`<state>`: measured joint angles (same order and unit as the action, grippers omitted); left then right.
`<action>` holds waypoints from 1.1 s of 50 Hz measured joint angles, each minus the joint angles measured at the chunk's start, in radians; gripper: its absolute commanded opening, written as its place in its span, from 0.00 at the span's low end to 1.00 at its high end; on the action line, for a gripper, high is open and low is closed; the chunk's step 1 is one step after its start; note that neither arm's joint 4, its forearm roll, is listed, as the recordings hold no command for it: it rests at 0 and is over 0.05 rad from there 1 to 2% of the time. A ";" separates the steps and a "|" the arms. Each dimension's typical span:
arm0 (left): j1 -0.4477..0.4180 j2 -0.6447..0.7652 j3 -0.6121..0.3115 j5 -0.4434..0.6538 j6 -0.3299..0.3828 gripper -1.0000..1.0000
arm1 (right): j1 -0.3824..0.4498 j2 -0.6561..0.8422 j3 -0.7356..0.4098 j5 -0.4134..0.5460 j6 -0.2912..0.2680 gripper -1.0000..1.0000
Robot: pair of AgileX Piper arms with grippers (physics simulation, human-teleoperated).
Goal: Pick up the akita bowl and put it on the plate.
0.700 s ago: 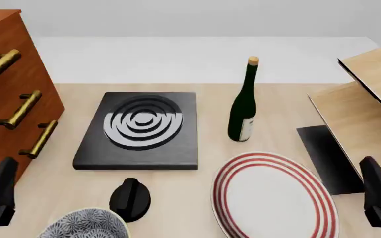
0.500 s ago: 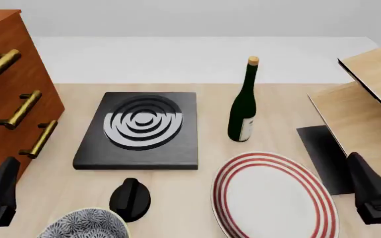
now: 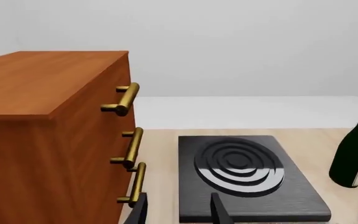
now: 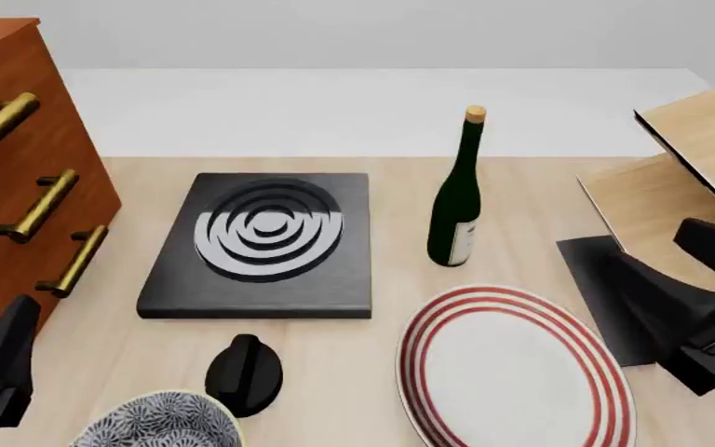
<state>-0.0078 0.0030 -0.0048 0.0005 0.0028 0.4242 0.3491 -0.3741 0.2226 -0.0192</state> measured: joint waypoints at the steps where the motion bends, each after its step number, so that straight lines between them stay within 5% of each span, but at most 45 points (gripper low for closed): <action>1: -0.001 0.000 0.000 0.000 0.000 1.00 | 0.010 0.010 -0.016 0.015 0.002 1.00; 24: -0.014 0.000 0.000 0.004 -0.003 1.00 | 0.254 0.356 -0.343 0.245 0.015 1.00; 42: -0.015 0.000 0.000 0.004 -0.003 1.00 | 0.385 0.589 -0.470 0.279 0.035 1.00; 55: -0.015 0.001 0.002 0.001 -0.003 1.00 | 0.517 0.809 -0.544 0.224 0.128 1.00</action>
<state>-0.0227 0.0035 -0.0027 0.0019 -0.0001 0.9412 1.1585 -0.9181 0.4468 0.1091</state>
